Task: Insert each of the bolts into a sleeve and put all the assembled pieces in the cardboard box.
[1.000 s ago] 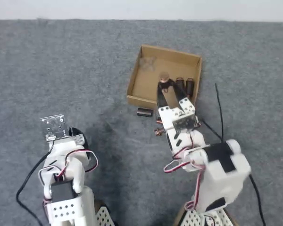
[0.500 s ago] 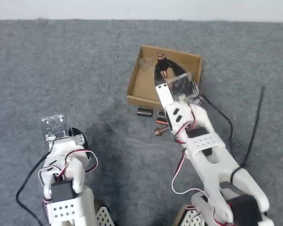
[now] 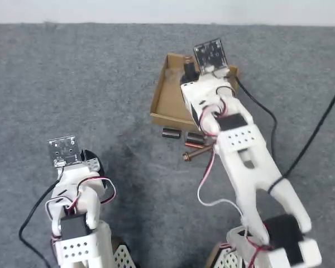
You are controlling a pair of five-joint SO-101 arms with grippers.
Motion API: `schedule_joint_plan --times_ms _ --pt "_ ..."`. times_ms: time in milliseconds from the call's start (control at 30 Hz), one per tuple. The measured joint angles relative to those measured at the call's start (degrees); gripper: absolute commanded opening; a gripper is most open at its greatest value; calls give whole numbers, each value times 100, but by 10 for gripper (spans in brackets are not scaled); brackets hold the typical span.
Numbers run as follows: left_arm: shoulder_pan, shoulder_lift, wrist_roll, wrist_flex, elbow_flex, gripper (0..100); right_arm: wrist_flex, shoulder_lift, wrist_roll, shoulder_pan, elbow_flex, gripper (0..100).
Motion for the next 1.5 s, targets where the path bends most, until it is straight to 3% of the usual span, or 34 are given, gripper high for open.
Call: schedule_joint_plan --times_ms 367,533,1200,1500 --pt "0 0 0 0 0 12 2567 1785 -334 325 -2435 6" --pt "0 0 0 0 0 12 3209 2681 -360 316 -3305 6" --pt "0 0 0 0 0 12 3103 4352 -765 527 -3851 6" --pt "0 0 0 -53 0 12 3103 4404 -765 607 -3851 6"
